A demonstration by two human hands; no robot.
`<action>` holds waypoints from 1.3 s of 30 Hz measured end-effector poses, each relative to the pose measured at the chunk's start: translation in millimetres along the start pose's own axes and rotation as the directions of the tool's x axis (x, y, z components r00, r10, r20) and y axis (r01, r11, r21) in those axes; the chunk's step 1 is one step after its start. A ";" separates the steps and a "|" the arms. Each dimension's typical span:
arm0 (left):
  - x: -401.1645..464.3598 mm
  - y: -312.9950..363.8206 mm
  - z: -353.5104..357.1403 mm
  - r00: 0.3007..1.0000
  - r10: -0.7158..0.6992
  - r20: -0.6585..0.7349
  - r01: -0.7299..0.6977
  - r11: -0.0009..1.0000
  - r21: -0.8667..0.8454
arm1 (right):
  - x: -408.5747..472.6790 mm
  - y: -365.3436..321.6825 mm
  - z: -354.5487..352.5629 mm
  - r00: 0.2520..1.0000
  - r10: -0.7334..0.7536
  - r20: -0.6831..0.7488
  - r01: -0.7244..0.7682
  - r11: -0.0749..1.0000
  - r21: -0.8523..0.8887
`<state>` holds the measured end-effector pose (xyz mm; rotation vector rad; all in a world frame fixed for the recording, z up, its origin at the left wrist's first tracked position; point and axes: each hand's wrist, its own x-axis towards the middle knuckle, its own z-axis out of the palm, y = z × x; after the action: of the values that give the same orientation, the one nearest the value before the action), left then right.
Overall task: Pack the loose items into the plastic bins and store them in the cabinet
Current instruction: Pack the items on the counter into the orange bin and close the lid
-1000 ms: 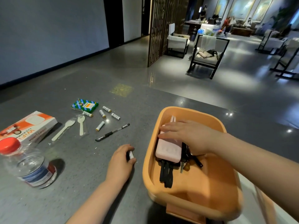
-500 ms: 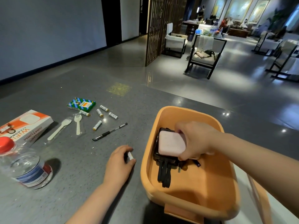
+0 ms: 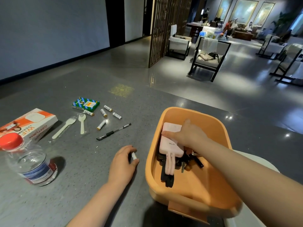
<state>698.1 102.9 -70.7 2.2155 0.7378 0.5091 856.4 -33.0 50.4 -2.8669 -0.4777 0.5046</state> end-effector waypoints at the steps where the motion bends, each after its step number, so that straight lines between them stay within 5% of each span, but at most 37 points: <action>1: -0.2 -0.3 0.5 1.000 0.002 -0.003 -0.002 1.000 -0.001 | 0.0 1.7 -0.7 0.999 0.009 0.037 -0.010 0.999 0.052; 6: -0.1 -3.3 1.9 1.000 0.004 -0.026 -0.005 1.000 -0.023 | -3.8 17.2 12.4 0.969 -0.017 0.246 -0.086 0.912 0.401; 14: 8.8 -3.8 -4.9 0.998 0.036 0.049 -0.037 0.999 0.003 | -11.5 19.2 17.4 0.973 -0.015 0.231 -0.088 0.899 0.430; 18: 5.8 -4.6 -16.1 0.998 0.010 0.063 -0.008 0.999 -0.035 | -27.7 26.7 5.0 0.994 -0.026 -0.102 0.045 0.981 0.189; 20: -0.3 -5.4 -26.3 0.999 -0.046 0.007 0.047 0.992 -0.116 | -44.1 22.4 -1.8 0.950 -0.125 -0.287 0.191 0.958 0.215; 25: -33.6 -30.3 -65.9 0.982 -0.108 -0.158 0.091 0.990 -0.109 | -103.1 -33.7 4.7 0.778 -0.420 -0.467 0.602 0.711 0.364; 28: -53.0 -50.2 -88.7 0.953 -0.162 -0.256 0.137 0.984 -0.114 | -119.8 -84.4 38.0 0.721 -0.526 -0.451 0.692 0.579 0.432; 31: -64.6 -64.4 -105.1 0.943 -0.176 -0.281 0.148 0.982 -0.118 | -108.3 -133.4 84.3 0.747 -0.552 -0.372 0.665 0.617 0.420; 34: -70.6 -74.4 -116.4 0.942 -0.183 -0.282 0.154 0.980 -0.123 | -78.7 -171.0 126.4 0.852 -0.449 -0.271 0.524 0.749 0.405; 39: -71.5 -82.9 -123.9 0.948 -0.146 -0.281 0.115 0.985 -0.126 | -17.0 -196.4 160.5 0.920 -0.378 -0.105 0.383 0.923 0.038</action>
<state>546.6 168.3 -61.2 1.9976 0.9789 0.7987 728.5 164.7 -45.7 -2.6290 -0.9599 0.3044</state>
